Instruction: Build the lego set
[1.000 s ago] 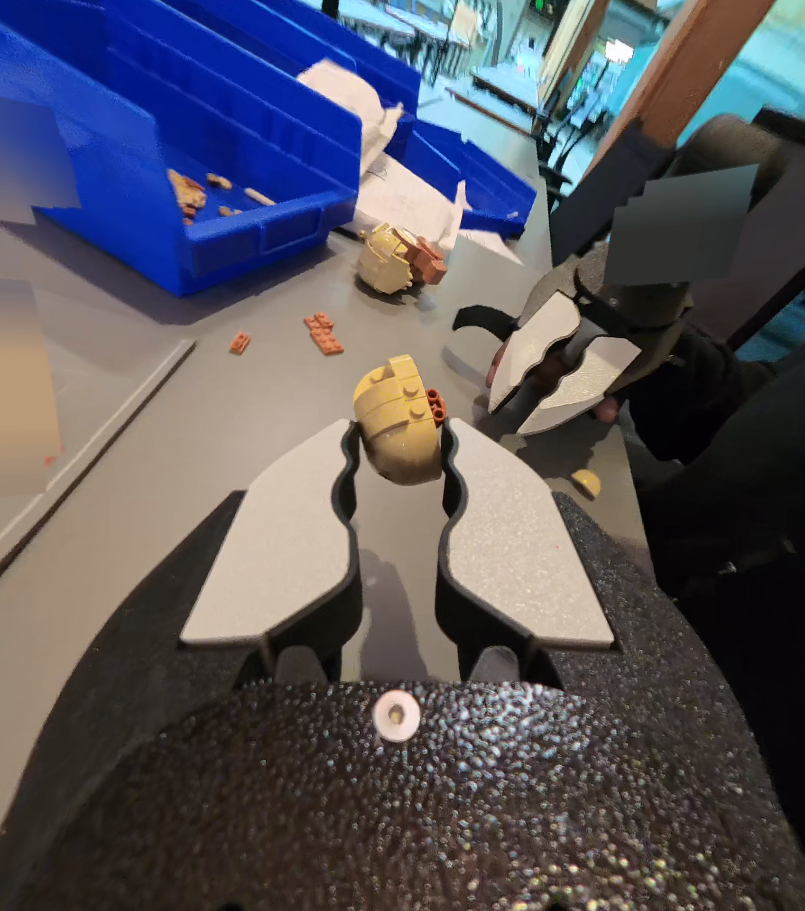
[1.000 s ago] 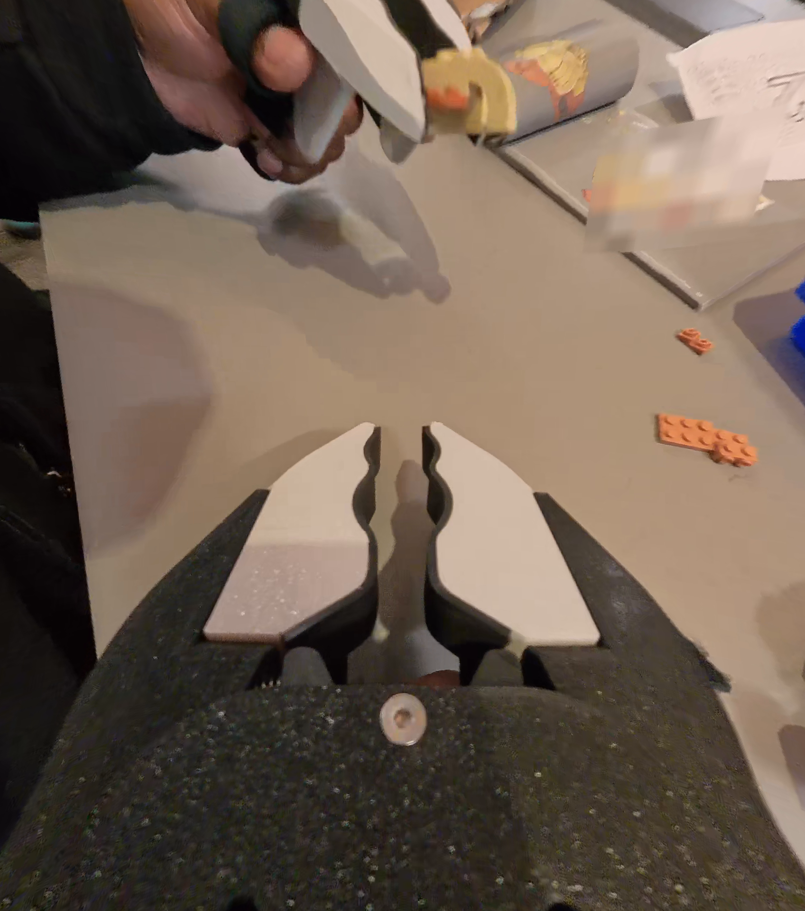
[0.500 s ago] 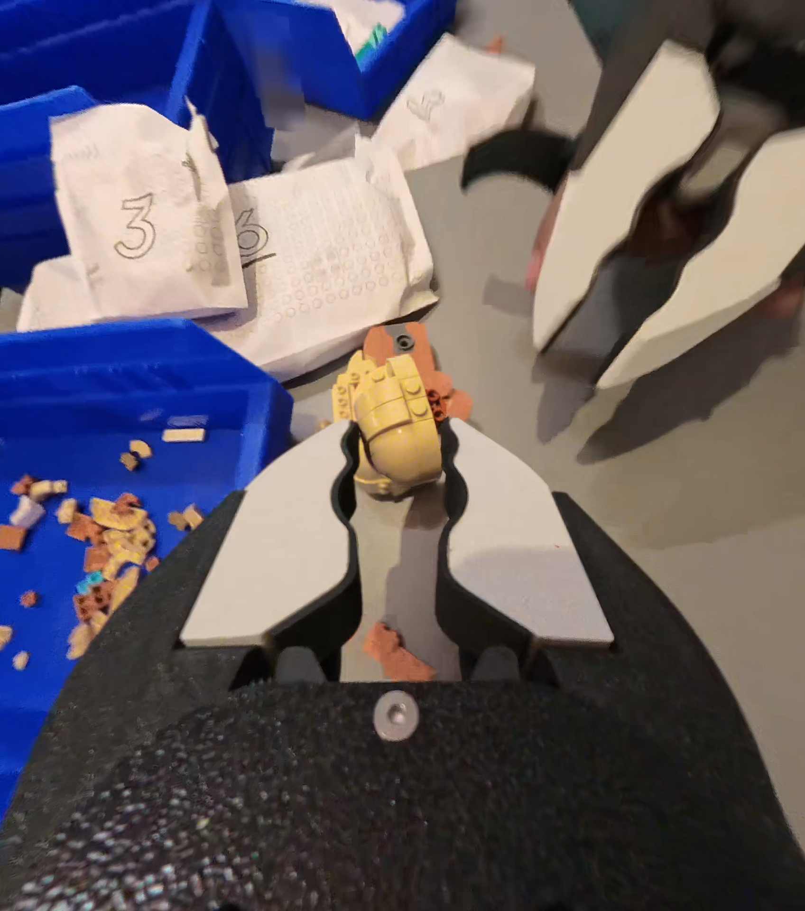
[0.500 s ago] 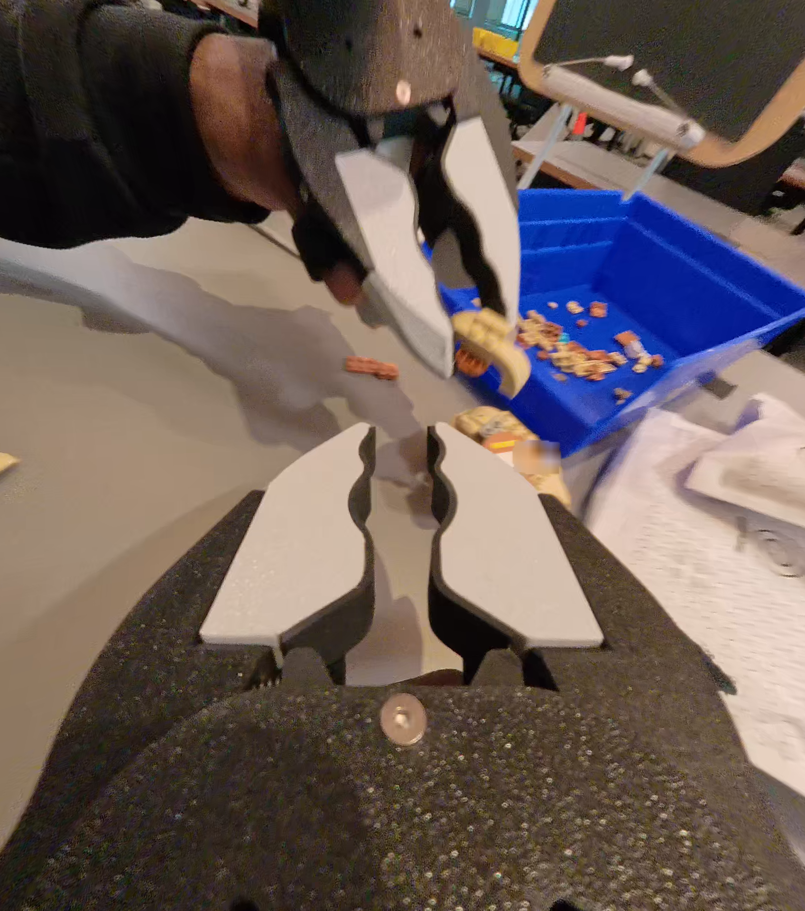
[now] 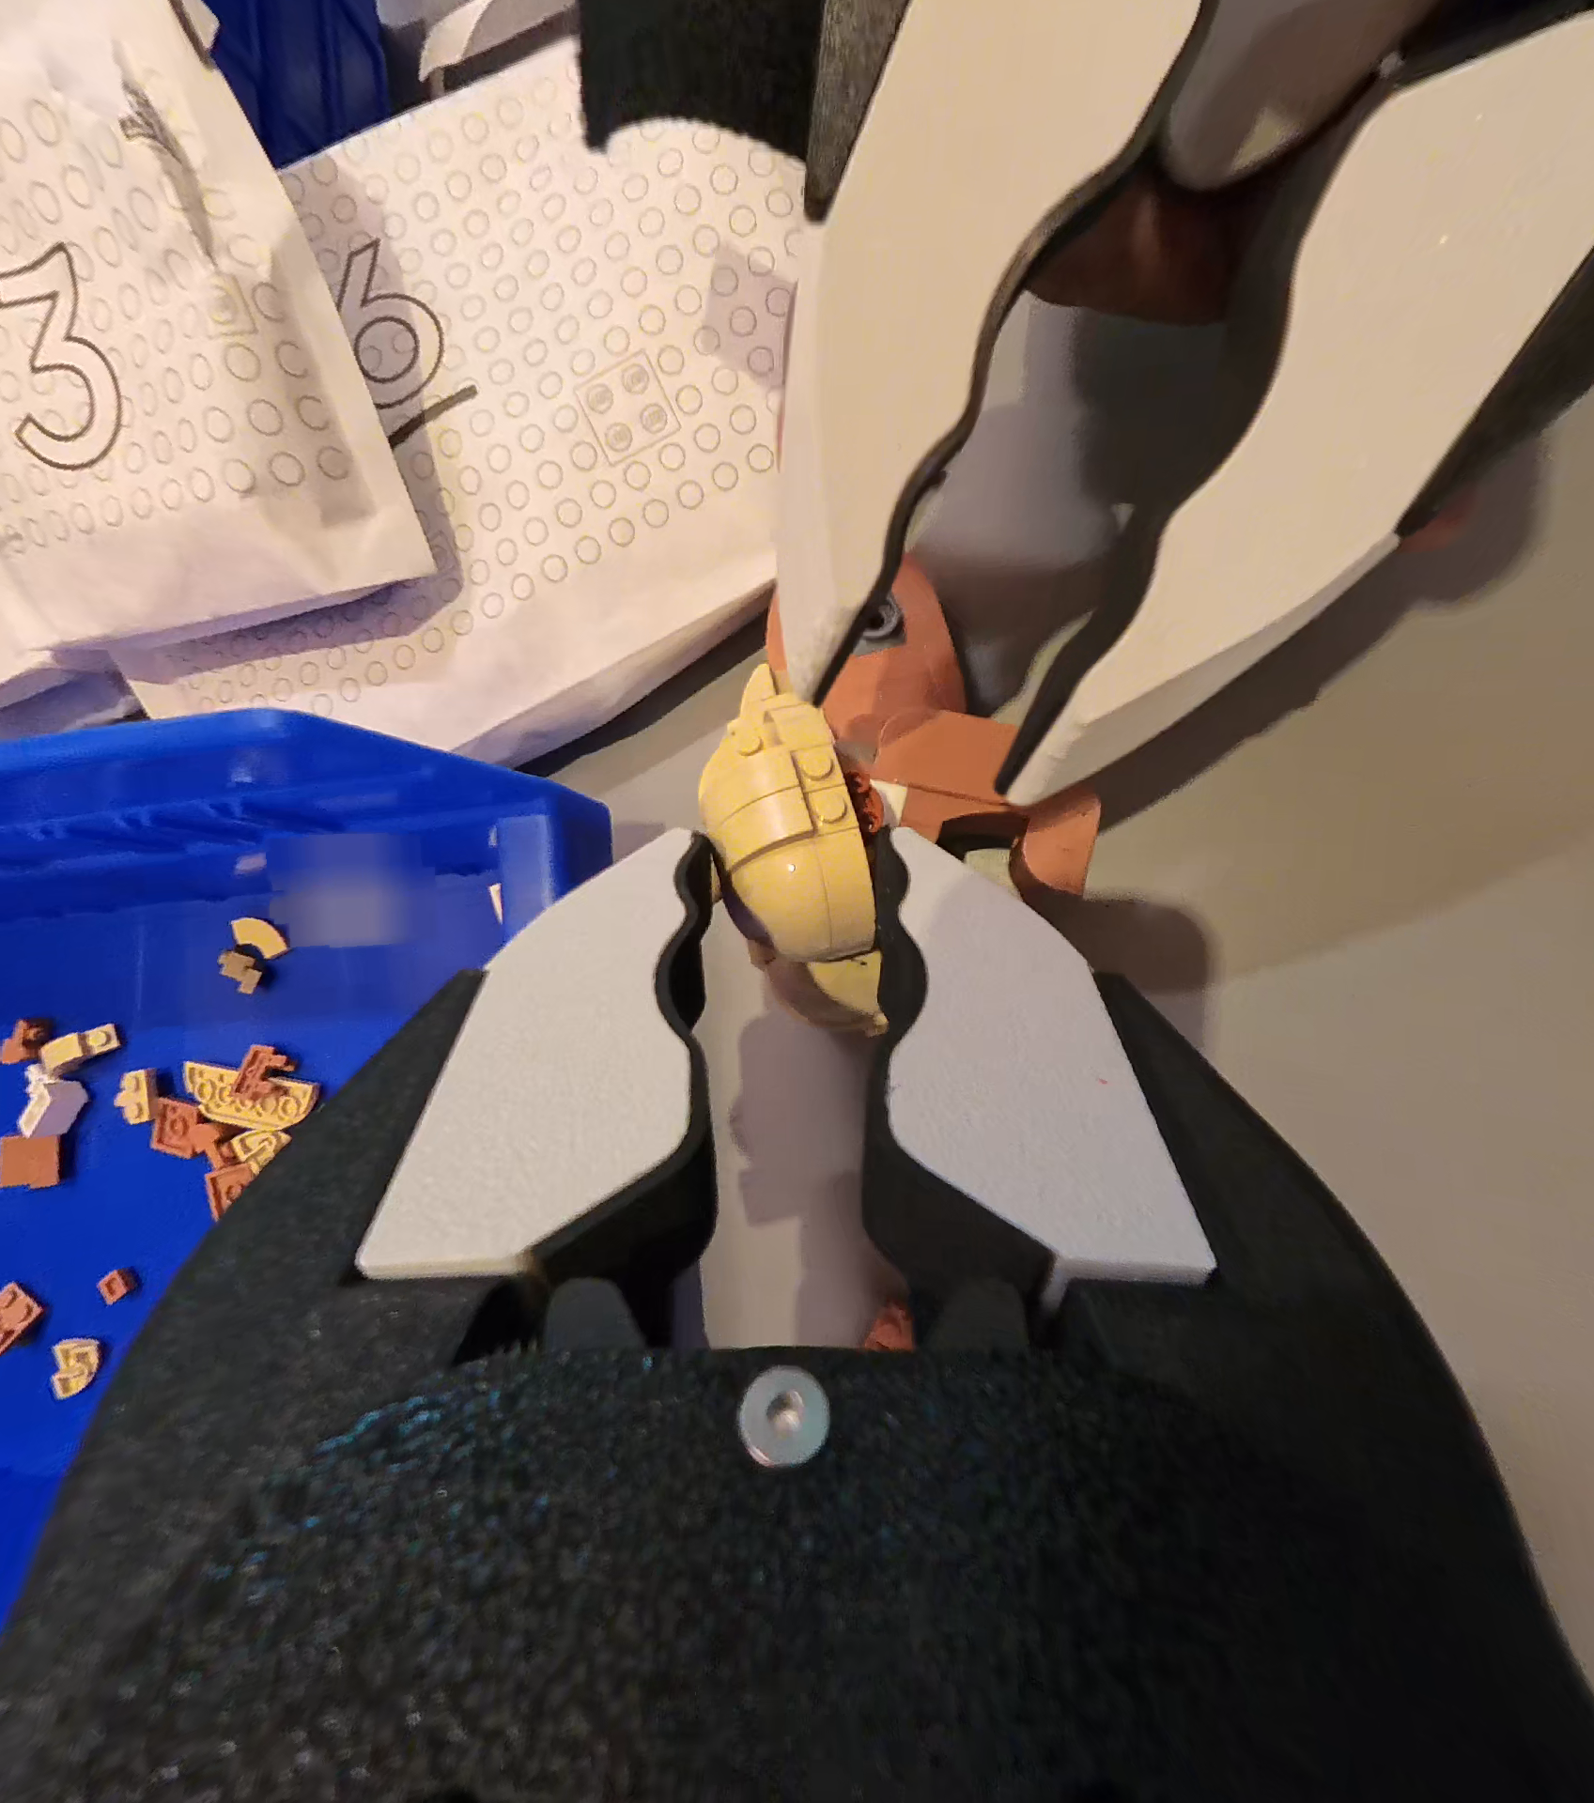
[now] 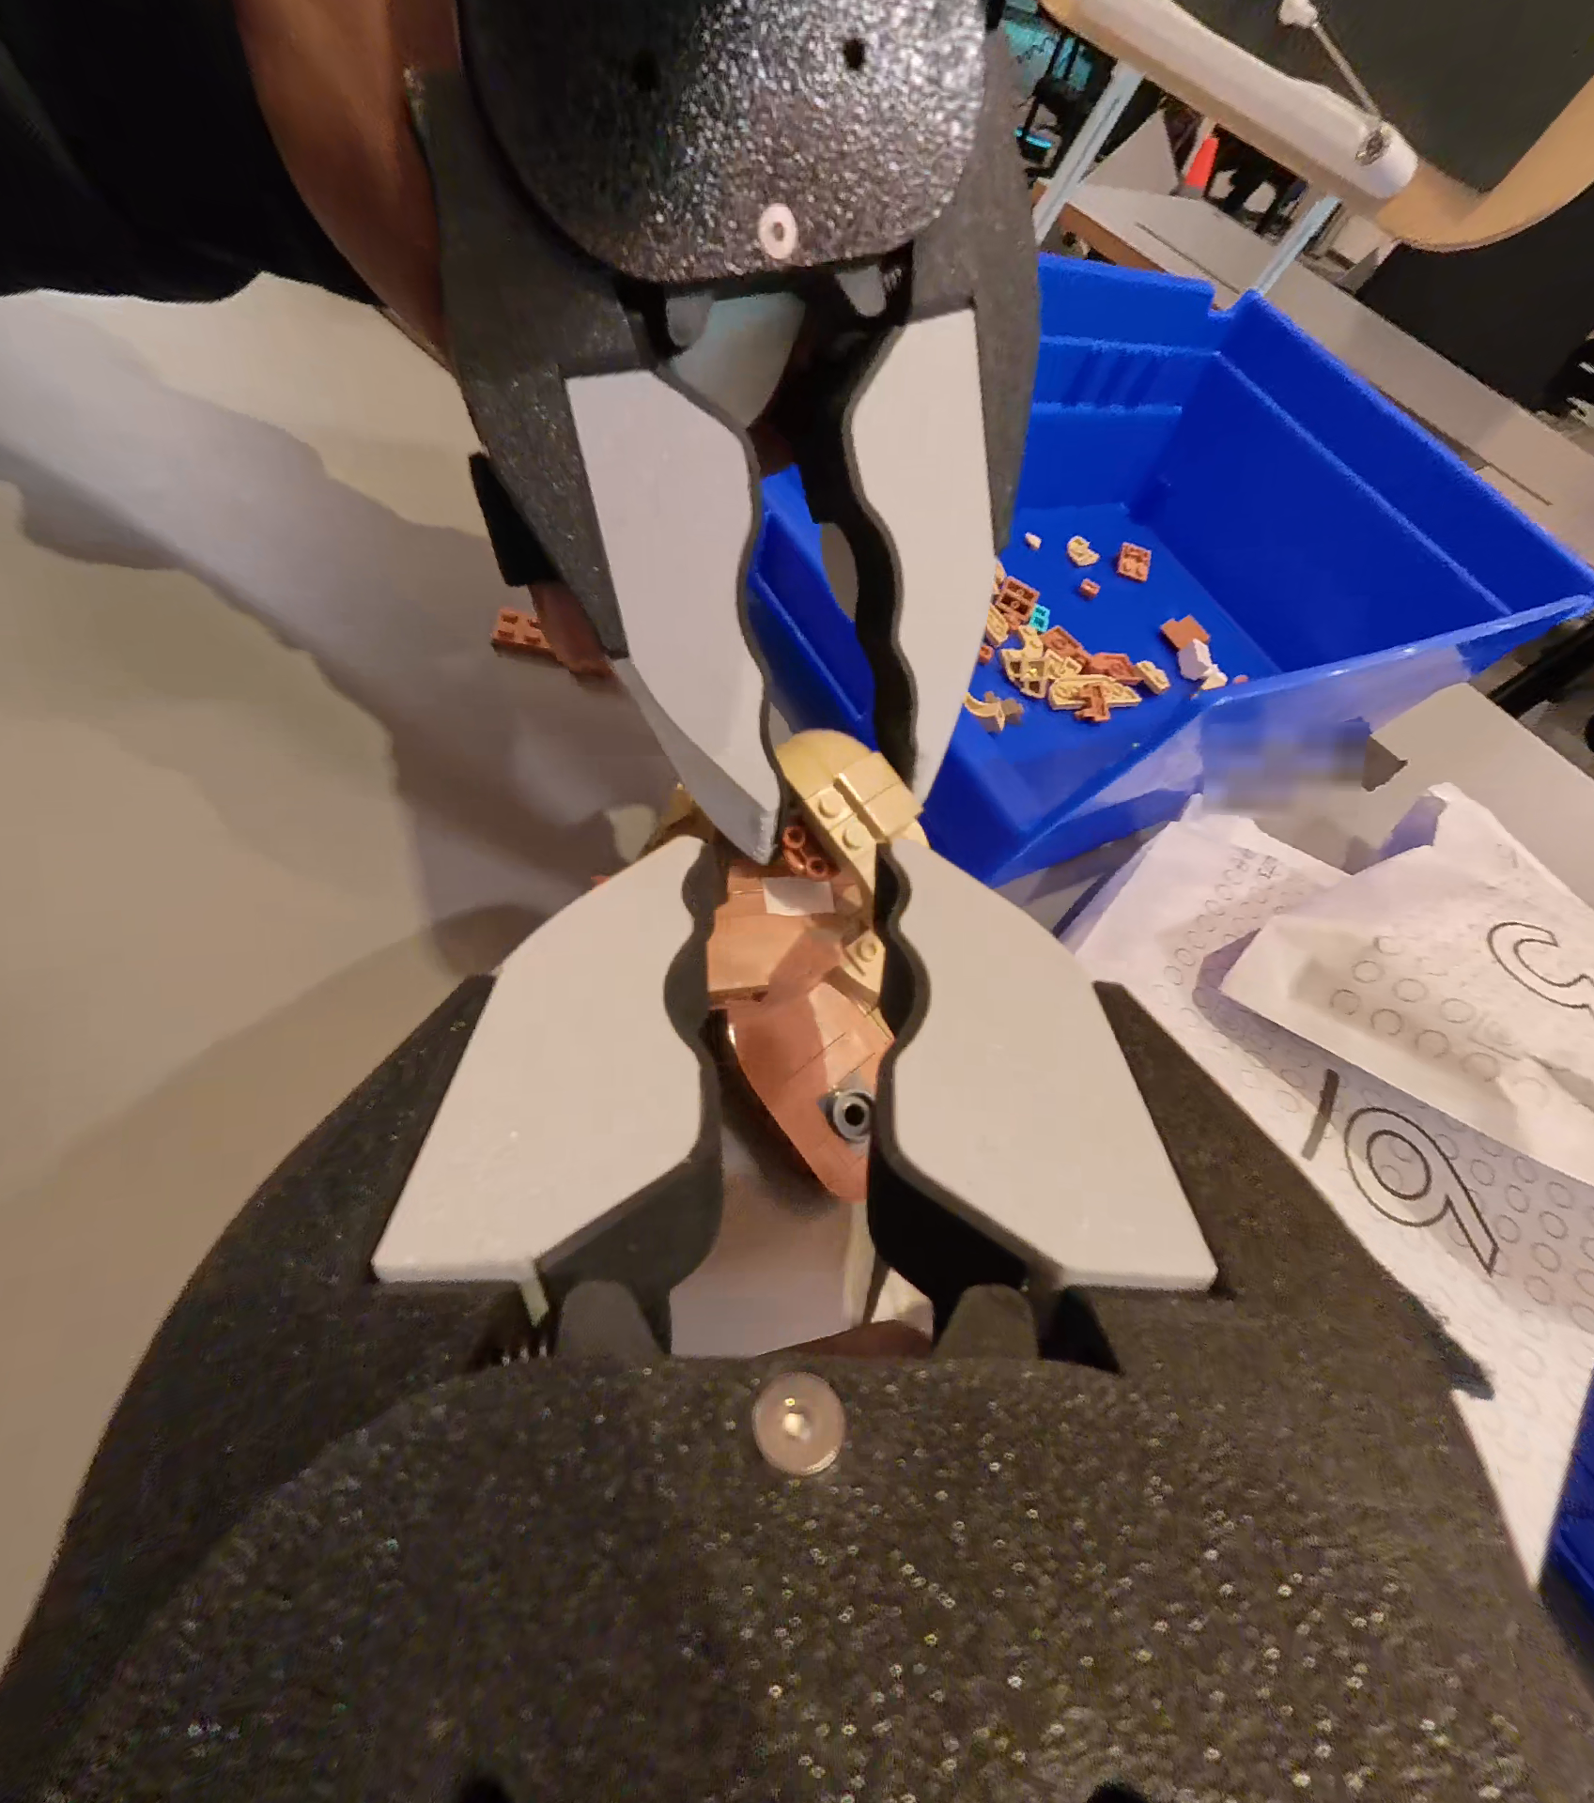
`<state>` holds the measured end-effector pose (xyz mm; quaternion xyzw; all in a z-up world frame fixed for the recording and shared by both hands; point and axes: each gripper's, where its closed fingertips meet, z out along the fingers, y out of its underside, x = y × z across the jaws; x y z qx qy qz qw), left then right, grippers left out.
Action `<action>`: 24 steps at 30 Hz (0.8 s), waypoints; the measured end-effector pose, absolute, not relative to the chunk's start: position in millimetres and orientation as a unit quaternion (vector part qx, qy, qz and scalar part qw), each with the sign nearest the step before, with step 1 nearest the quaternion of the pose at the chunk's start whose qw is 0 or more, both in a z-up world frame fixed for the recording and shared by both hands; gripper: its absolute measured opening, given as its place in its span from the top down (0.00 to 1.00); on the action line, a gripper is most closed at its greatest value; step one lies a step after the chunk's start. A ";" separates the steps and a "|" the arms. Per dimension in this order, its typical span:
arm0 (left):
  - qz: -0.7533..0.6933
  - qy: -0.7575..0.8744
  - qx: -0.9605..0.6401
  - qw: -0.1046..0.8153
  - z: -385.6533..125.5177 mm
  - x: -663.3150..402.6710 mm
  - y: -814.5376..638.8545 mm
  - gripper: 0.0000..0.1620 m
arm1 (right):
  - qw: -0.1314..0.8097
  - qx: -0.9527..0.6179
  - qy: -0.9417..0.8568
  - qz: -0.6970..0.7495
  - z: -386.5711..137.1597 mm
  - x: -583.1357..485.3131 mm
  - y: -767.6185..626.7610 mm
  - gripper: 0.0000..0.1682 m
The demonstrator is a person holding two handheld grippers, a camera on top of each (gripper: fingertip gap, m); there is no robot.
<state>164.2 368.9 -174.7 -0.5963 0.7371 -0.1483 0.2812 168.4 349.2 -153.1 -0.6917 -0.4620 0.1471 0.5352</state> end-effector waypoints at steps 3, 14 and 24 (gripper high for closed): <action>-0.157 0.735 -0.597 0.280 -176.0 165.9 369.3 0.80 | 0.526 -0.690 -0.473 0.151 -158.2 164.2 349.1 0.81; -0.166 0.743 -0.595 0.257 -176.9 167.6 368.5 0.78 | 0.512 -0.700 -0.476 0.146 -167.9 164.1 350.4 0.80; -0.195 0.732 -0.605 0.246 -177.0 163.8 368.4 0.75 | 0.510 -0.701 -0.476 0.148 -169.0 166.3 349.4 0.80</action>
